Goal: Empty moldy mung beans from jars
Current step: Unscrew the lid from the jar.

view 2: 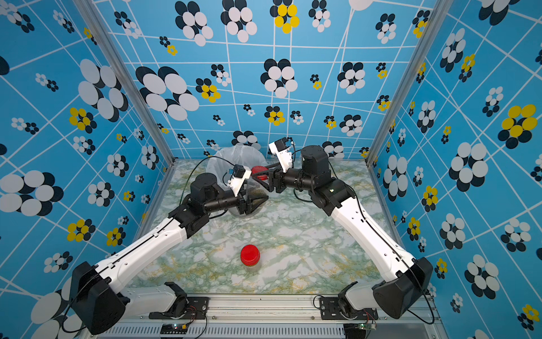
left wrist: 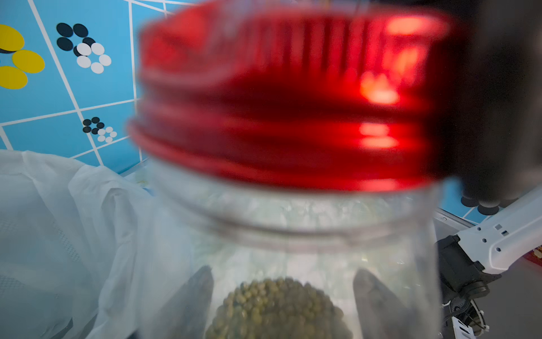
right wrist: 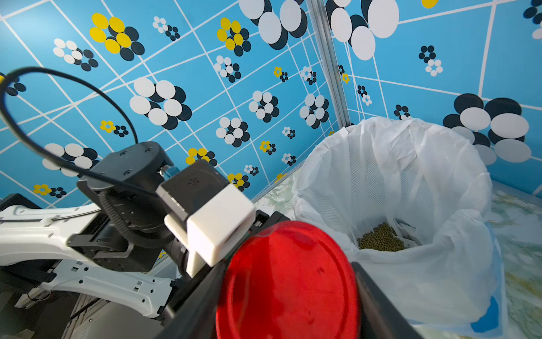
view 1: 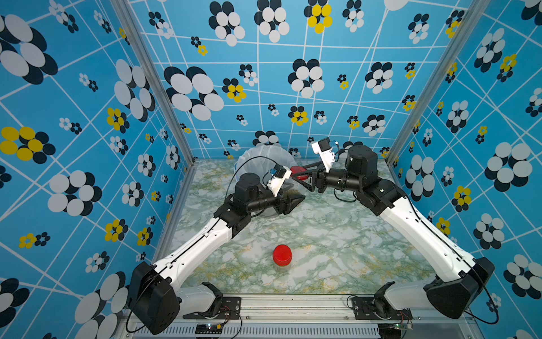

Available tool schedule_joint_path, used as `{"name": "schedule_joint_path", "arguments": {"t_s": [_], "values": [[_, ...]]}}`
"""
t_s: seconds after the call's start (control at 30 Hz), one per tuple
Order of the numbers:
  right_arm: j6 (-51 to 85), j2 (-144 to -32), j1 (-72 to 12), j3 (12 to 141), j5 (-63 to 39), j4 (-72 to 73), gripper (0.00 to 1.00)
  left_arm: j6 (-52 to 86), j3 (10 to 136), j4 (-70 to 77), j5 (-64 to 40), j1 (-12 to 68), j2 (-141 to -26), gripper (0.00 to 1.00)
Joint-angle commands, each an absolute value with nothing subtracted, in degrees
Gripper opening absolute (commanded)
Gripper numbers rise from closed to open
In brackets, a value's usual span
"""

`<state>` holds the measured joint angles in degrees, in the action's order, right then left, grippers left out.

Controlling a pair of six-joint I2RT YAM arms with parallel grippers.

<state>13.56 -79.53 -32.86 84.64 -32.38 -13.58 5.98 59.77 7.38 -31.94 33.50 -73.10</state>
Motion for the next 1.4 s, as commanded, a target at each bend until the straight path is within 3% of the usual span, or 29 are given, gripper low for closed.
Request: {"name": "schedule_joint_path", "arguments": {"t_s": [0.0, 0.23, 0.4, 0.57, 0.67, 0.73, 1.0, 1.37], "values": [[11.07, -77.35, -33.19, 82.13, -35.9, -9.55, 0.47, 5.45, 60.95, 9.1, -34.68, 32.91, -72.06, 0.28], [-0.21, -79.12, -33.17, 84.36, -55.27, -13.25, 0.47, 6.49, 59.81, 9.13, -40.73, 30.77, -71.85, 0.28], [-13.57, -81.78, -33.13, 89.85, -65.04, -27.58, 0.46, 10.18, 58.13, 14.39, -48.88, 27.81, -72.07, 0.28], [-23.98, -86.12, -33.05, 97.82, -70.79, -42.28, 0.48, 10.06, 58.72, 13.18, -48.5, 26.89, -72.51, 0.28], [-22.52, -86.84, -33.05, 98.34, -68.35, -42.46, 0.55, 10.03, 58.18, 12.94, -45.97, 26.73, -71.66, 0.27], [-19.36, -86.28, -33.05, 97.66, -65.22, -40.22, 0.67, 9.63, 58.13, 11.91, -44.05, 26.72, -71.0, 0.27], [-2.22, -78.78, -33.05, 89.4, -44.96, -24.64, 0.85, 8.84, 58.49, 9.16, -35.32, 26.98, -69.78, 0.29], [10.61, -78.81, -33.16, 86.64, -40.0, -16.35, 0.84, 5.02, 60.44, 5.03, -34.94, 28.79, -70.41, 0.31]]}}
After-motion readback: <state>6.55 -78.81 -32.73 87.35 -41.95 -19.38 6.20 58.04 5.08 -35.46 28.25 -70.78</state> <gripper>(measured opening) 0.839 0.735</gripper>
